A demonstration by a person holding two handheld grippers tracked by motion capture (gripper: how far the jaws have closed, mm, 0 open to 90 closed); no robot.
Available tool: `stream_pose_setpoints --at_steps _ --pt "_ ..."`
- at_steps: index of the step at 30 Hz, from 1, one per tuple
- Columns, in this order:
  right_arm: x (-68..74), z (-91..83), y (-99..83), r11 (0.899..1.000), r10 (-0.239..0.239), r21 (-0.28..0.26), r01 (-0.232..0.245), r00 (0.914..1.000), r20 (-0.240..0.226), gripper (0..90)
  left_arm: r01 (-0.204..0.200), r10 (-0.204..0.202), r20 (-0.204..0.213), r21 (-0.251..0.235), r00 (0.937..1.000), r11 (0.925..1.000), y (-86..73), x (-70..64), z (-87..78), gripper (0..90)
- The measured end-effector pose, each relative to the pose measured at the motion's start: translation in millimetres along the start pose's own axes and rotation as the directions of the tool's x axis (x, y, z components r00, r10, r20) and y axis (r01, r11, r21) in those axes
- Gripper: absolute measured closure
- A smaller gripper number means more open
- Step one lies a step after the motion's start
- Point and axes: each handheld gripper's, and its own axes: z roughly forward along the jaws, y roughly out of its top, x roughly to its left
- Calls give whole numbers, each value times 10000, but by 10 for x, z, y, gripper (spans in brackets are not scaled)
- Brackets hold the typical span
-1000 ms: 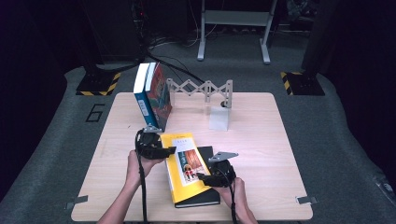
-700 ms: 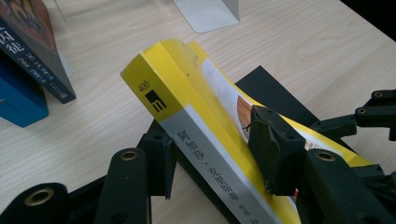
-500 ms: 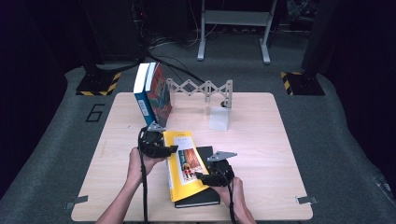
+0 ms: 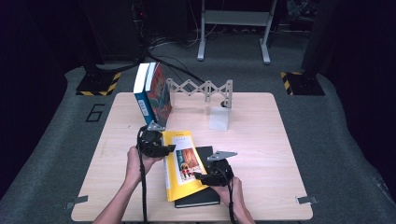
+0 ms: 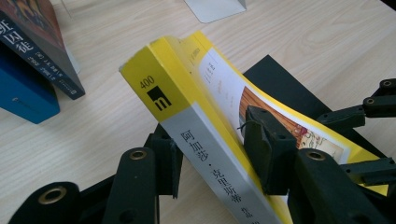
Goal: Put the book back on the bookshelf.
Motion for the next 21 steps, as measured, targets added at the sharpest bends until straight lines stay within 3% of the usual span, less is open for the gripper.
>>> stream_pose_setpoints --at_steps 1,2,5,9,11,12,14,18,19,20,21 --pt "-21 -14 -6 10000 -56 12 56 9999 -119 434 -9 9 -7 2 10000 10000 2 -2 1 593" --pt "-40 -50 -15 9998 -128 157 125 9998 177 370 70 -71 -9 -110 10000 9999 4 -10 3 603" --pt "-103 -114 -40 10000 -73 13 72 9996 262 315 104 -103 45 -257 9999 9996 15 -6 -32 627" --pt "-303 -249 -120 9990 354 -296 -329 9952 909 188 58 -62 -104 -400 9999 9992 39 -4 -85 668" --pt "-450 -318 -187 9975 618 -429 -562 9877 1436 154 -1 -5 -153 -416 9999 9991 46 0 -104 676" --pt "-598 -372 -248 9954 865 -571 -774 9800 1793 143 107 -114 -123 -518 9999 9986 49 -2 -118 683" --pt "-656 -393 -270 9944 964 -602 -864 9772 1890 138 65 -69 -85 -515 9999 9987 57 4 -133 687" --pt "-895 -483 -376 9884 1478 -728 -1332 9539 2613 94 72 -71 3 -671 10000 9977 88 -2 -182 709" --pt "-986 -511 -417 9883 1517 -646 -1385 9392 3079 56 67 -64 47 -703 10000 9975 103 -6 -198 719" --pt "-986 -511 -417 9883 1517 -646 -1385 9392 3079 56 81 -77 56 -781 10000 9969 114 -15 -208 724" --pt "-1012 -522 -432 9881 1537 -619 -1412 9309 3315 48 25 -17 106 -755 9999 9971 129 -20 -222 724"
